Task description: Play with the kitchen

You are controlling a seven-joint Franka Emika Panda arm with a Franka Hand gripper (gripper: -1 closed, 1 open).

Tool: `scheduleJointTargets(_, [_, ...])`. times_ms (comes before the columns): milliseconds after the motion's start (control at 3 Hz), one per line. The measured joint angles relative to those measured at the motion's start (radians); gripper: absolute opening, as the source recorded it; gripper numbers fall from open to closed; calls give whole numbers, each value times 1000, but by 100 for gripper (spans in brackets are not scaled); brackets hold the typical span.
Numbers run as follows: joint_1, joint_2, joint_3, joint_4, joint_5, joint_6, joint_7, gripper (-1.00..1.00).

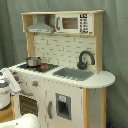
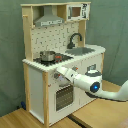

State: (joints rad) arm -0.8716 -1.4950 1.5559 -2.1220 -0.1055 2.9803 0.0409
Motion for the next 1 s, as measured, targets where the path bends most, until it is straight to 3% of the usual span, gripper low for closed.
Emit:
scheduleJointTargets(333, [78, -1, -9, -14, -1, -77, 0, -100])
scheduleJointTargets(1000, [240, -2, 4, -155, -1, -130, 19, -100])
